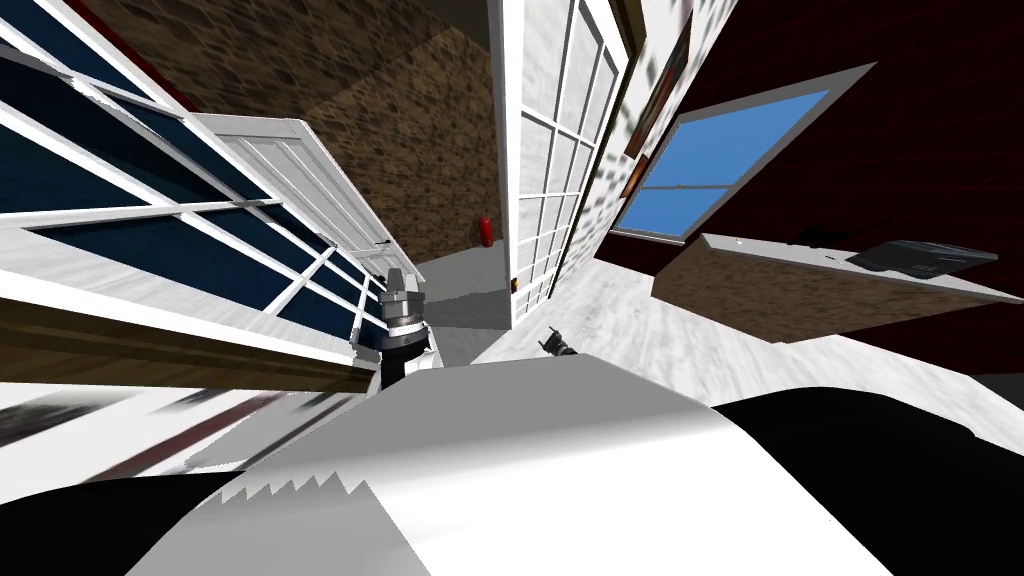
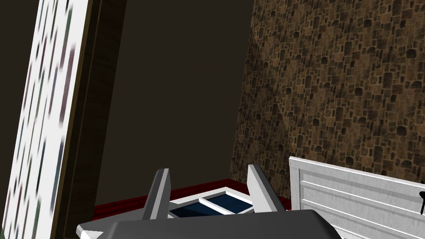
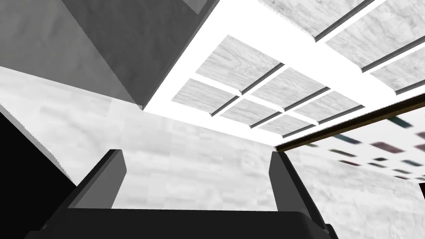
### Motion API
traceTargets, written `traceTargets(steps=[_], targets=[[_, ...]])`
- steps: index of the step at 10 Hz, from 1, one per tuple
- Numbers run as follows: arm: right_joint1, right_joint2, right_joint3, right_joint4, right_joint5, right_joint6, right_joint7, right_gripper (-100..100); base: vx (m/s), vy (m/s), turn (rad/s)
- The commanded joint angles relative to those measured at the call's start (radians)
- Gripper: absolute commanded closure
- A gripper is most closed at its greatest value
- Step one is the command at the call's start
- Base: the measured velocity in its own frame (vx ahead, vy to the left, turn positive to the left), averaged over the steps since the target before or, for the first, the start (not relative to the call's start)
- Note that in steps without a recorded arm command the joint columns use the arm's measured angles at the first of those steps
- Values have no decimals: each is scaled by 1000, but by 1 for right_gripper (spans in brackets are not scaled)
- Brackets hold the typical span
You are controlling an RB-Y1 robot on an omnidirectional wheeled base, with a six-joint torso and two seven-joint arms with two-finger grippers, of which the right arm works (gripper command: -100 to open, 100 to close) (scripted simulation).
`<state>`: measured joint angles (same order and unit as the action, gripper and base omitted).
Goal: Push the door open
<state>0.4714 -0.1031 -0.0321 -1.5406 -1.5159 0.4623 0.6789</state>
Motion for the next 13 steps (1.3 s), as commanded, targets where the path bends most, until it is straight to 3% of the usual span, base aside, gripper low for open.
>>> traceTargets(steps=[1,13], targets=[[-3,0,-3,26,-50,39,19,-100,94,-19,65],[-17,13,-9,188,-378,273,153,-100,95,-27,50]])
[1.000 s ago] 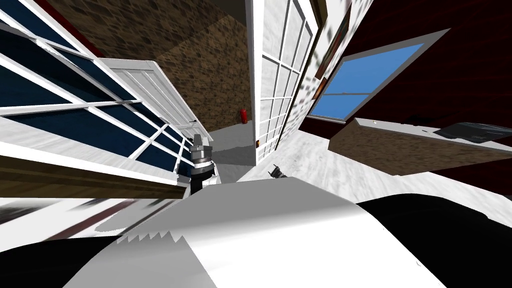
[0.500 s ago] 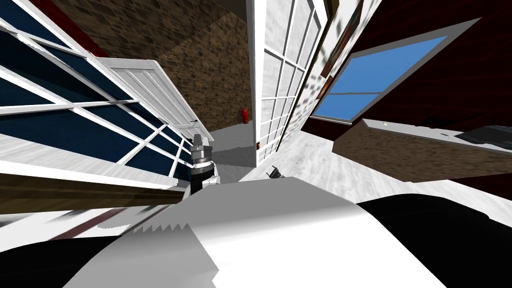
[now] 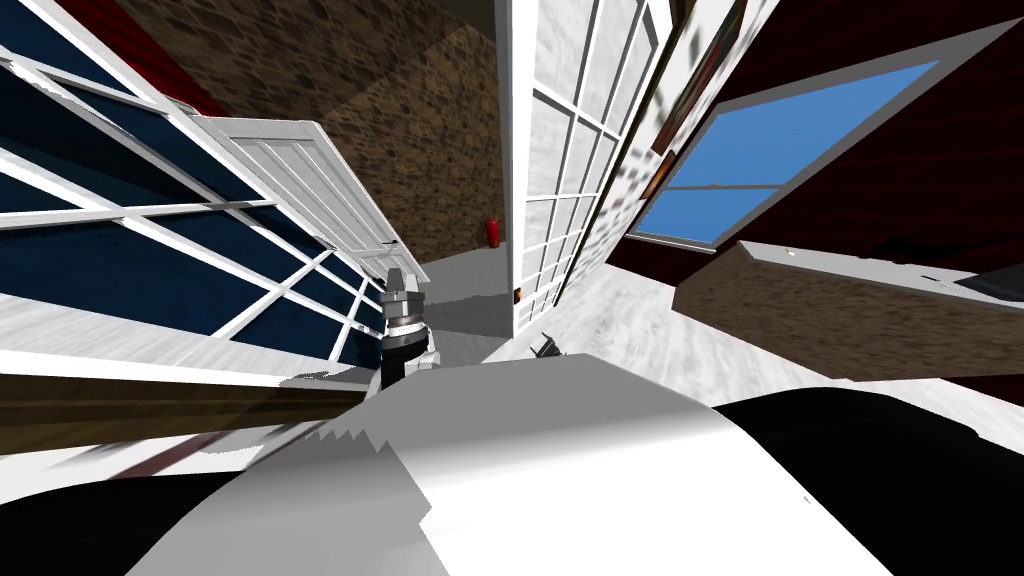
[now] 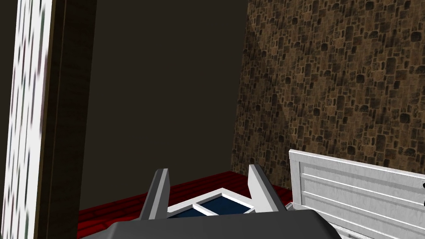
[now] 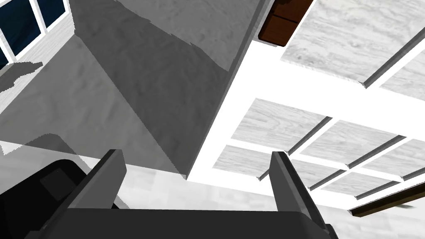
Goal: Push the door open
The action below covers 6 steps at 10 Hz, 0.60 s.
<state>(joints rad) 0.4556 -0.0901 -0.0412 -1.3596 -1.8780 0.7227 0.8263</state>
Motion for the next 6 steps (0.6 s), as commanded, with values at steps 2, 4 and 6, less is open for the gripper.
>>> traceTargets(steps=[2,4,6], targets=[[-4,3,-1,32,-66,49,26,-100,92,-40,49],[-6,6,-2,56,-113,83,45,-100,87,-26,47],[-8,9,-2,77,-157,114,63,-100,92,-26,35]])
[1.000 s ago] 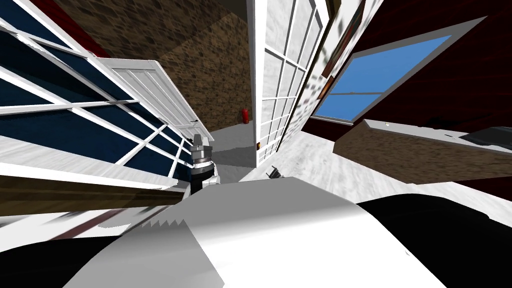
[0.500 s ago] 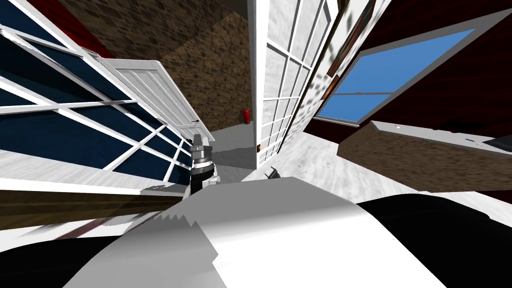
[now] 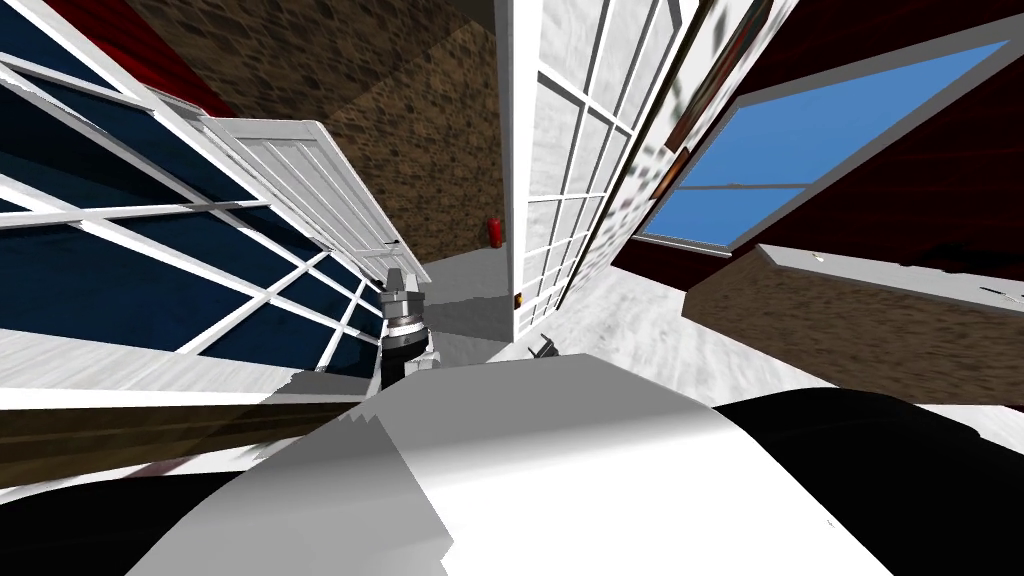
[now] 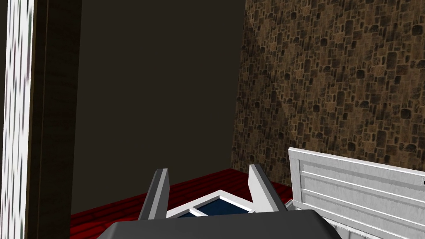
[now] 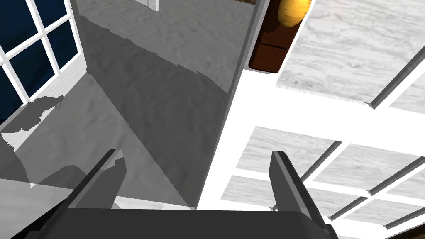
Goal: Push the door open
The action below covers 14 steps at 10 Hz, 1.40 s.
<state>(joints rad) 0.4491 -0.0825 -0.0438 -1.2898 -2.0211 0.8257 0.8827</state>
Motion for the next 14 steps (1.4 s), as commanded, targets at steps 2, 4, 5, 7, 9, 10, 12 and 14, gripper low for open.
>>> traceTargets(steps=[2,4,5,7,9,10,12,14], targets=[[-3,5,-1,29,-57,42,24,-100,87,-38,45],[-5,9,-1,51,-101,73,42,-100,91,-31,38],[-6,11,-2,59,-118,86,49,-100,74,-19,28],[-8,14,-2,77,-153,111,64,-100,69,-31,36],[-9,18,-3,94,-188,136,78,-100,69,-33,31],[-10,20,-3,102,-205,148,85,-100,83,-28,31],[-12,25,-4,123,-247,178,102,-100,87,-28,37],[-13,30,-5,141,-283,204,117,-100,82,-44,37]])
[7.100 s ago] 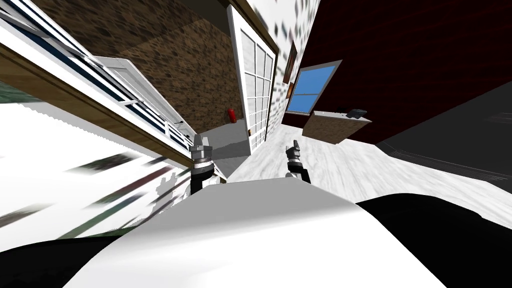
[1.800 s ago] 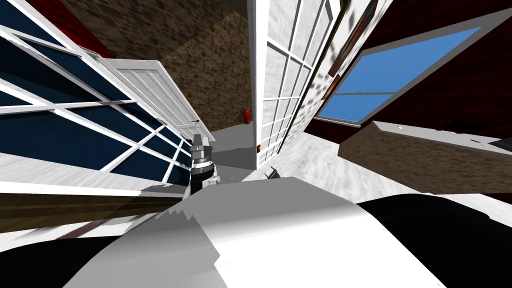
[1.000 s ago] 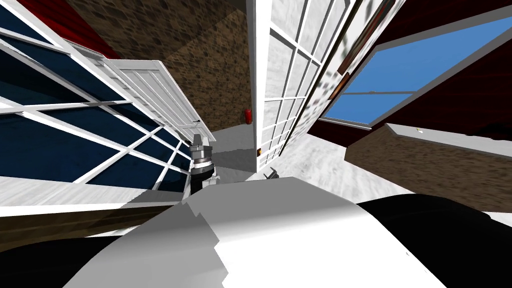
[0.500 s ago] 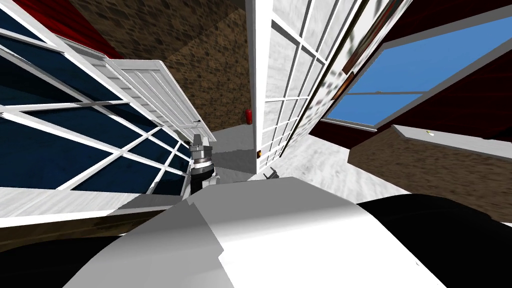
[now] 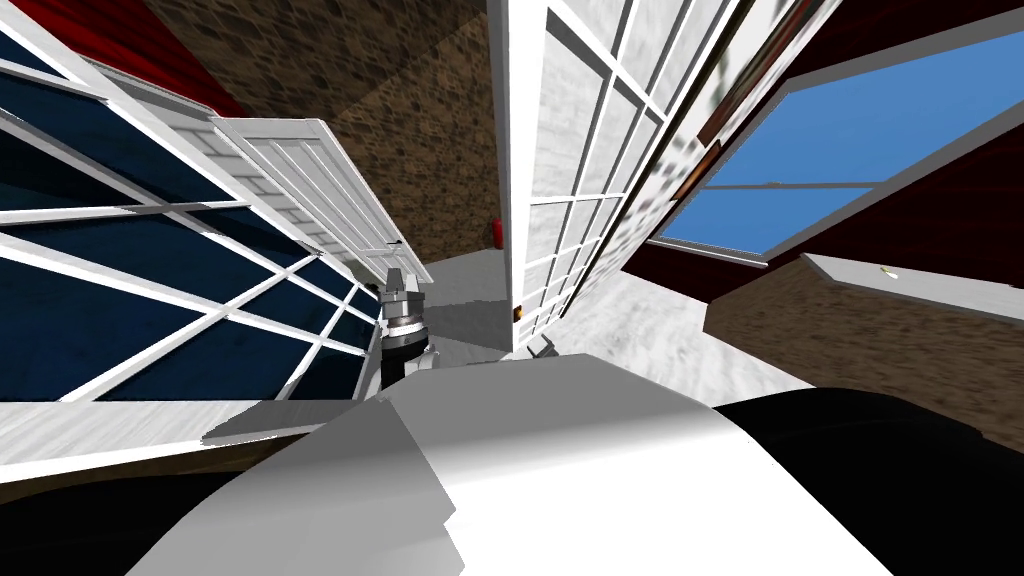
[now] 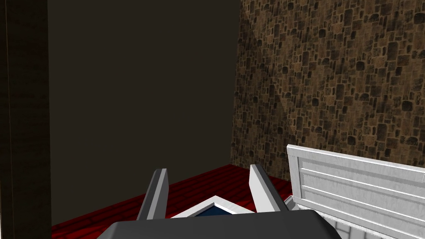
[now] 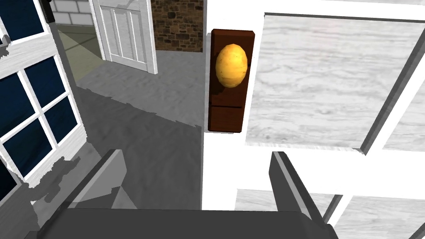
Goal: Push the door open
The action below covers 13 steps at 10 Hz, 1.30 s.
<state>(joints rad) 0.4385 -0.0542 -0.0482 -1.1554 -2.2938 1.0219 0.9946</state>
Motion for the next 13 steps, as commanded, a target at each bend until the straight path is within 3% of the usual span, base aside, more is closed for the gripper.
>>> traceTargets(steps=[1,3,7,12,13], targets=[[-4,5,-1,19,-34,25,15,-100,97,-42,36],[-5,11,-2,36,-70,51,29,-100,92,-42,38],[-25,-1,-5,32,-47,22,17,-100,120,63,12],[-55,41,-10,30,-28,-12,3,-100,162,78,16],[-54,32,-11,32,-31,-7,5,-100,72,20,-1]])
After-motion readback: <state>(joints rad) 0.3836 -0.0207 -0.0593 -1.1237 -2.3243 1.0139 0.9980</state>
